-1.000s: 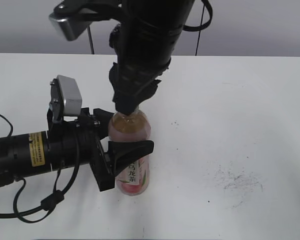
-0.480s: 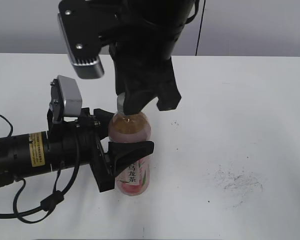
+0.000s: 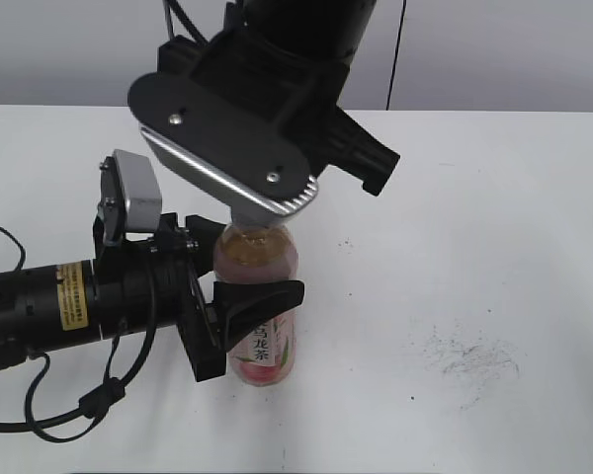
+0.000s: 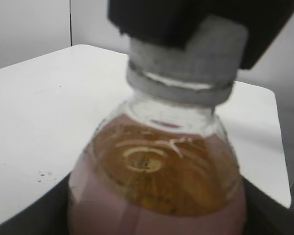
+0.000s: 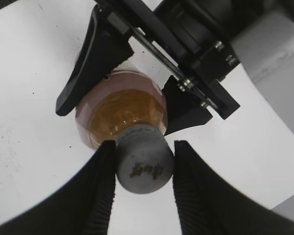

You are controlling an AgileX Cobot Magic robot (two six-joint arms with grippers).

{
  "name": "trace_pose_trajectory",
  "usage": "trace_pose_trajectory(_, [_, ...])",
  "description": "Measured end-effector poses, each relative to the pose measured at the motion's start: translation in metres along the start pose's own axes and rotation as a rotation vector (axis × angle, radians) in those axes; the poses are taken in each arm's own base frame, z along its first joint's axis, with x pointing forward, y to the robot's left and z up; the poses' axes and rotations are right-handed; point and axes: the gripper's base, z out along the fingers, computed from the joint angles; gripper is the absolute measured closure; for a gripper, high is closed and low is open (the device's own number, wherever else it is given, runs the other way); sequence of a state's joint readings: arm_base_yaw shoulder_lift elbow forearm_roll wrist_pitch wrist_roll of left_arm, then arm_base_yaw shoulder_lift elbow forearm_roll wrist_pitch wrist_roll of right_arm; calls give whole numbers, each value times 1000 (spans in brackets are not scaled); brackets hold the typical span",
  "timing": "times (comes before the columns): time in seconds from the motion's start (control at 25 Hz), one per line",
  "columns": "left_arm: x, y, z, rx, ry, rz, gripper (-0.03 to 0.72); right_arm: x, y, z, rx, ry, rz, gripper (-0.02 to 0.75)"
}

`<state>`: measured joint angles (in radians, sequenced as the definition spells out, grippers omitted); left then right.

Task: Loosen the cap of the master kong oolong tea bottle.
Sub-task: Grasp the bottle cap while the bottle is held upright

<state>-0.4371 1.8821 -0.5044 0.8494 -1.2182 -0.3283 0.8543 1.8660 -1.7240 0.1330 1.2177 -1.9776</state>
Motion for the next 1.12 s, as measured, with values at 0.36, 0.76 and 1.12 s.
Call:
trace_pose_trajectory(0.36, [0,1,0,-9,-2,-9,243,-10,-4,0,-3,-50,791,203])
trace_pose_trajectory(0.76, [0,1,0,-8,-3,-10,243,0,0,0,46,78,1765,176])
trace_pose_trajectory(1.12, [0,1,0,-8,-3,-10,243,2,1,0,65,96,1965,345])
